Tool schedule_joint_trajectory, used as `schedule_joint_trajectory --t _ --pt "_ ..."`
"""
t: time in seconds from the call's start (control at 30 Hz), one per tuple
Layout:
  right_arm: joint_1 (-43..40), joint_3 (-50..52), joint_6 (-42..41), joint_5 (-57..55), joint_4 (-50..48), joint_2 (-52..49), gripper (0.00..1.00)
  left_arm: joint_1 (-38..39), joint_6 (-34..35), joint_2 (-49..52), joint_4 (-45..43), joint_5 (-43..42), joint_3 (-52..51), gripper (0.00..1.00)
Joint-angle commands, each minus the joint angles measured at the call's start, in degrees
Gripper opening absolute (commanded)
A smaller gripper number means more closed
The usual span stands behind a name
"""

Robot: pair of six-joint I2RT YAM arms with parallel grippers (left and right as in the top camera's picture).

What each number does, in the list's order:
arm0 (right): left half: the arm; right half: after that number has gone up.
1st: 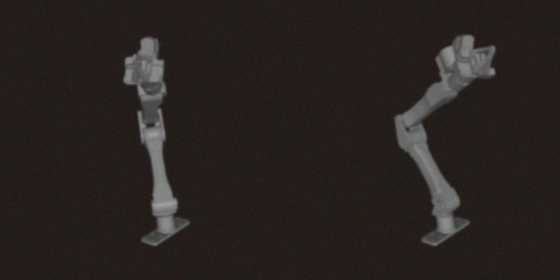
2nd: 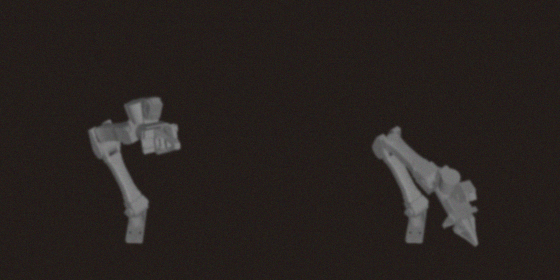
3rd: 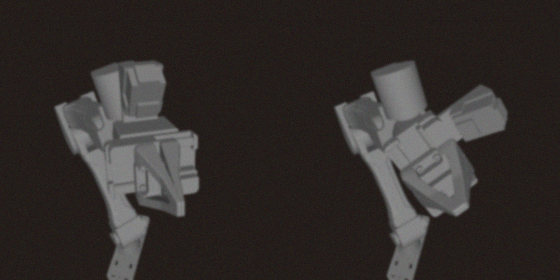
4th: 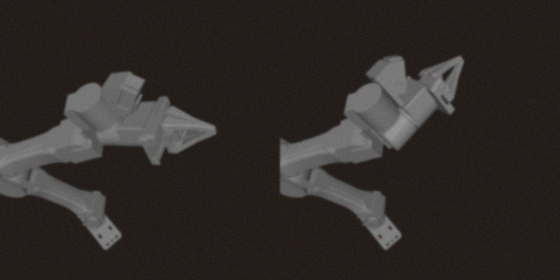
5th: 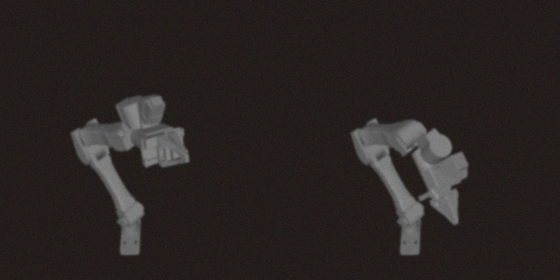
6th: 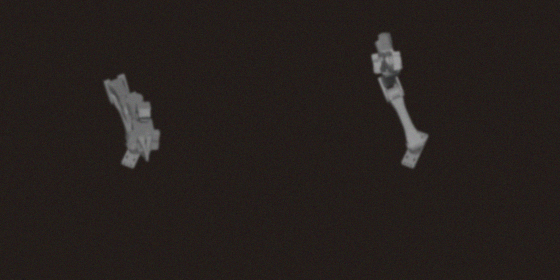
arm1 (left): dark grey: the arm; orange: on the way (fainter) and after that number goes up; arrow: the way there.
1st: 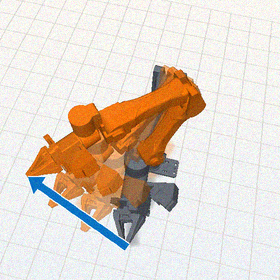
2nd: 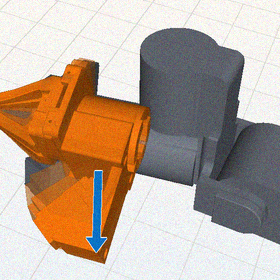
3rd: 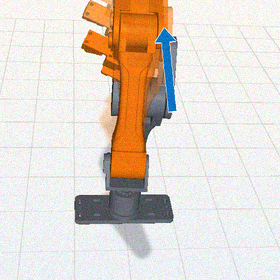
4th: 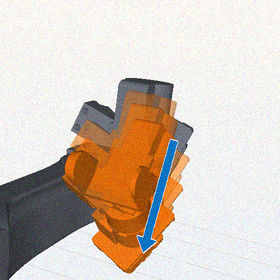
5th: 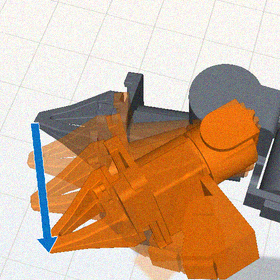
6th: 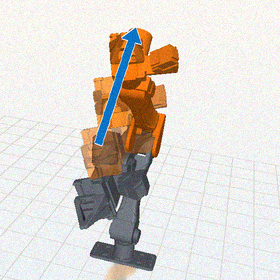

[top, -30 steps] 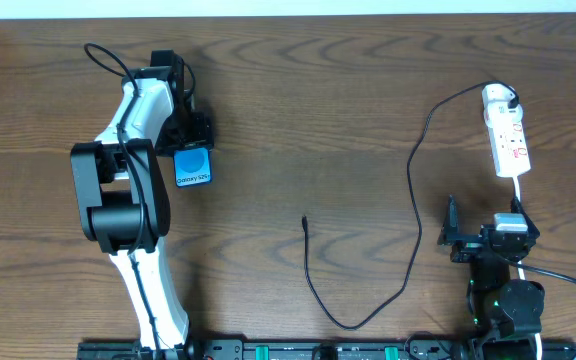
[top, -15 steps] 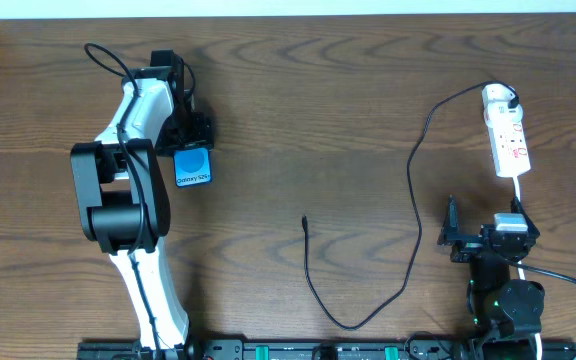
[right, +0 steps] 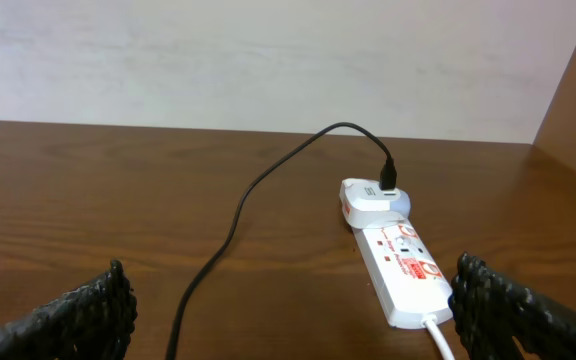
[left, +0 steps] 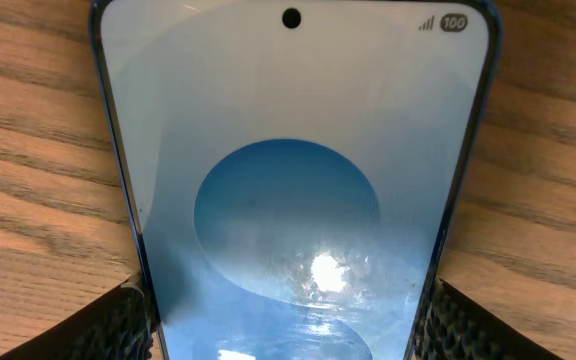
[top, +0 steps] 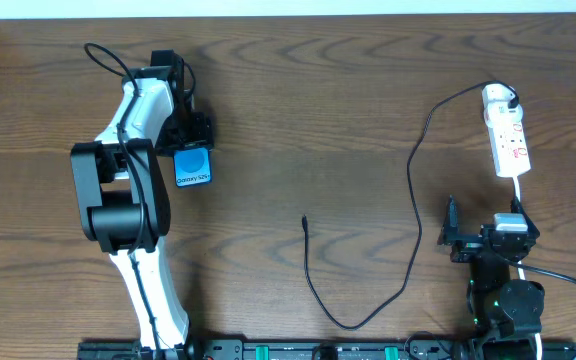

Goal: Plug charger to phone and switch on socket

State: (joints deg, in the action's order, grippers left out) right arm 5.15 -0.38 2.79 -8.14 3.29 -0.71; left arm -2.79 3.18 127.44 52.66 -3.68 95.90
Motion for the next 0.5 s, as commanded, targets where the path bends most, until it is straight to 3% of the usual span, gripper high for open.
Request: schedule_joint_trajectory --t 0.0,0.47 --pt "-0.35 0.07 0.7 0.11 0.28 0.39 0.99 0.13 -0.17 -0.42 1.01 1.53 1.33 0.07" --pt "-0.33 0.07 0.7 0.11 0.28 0.39 0.99 0.13 0.02 -9.75 1.73 1.27 1.64 0.07"
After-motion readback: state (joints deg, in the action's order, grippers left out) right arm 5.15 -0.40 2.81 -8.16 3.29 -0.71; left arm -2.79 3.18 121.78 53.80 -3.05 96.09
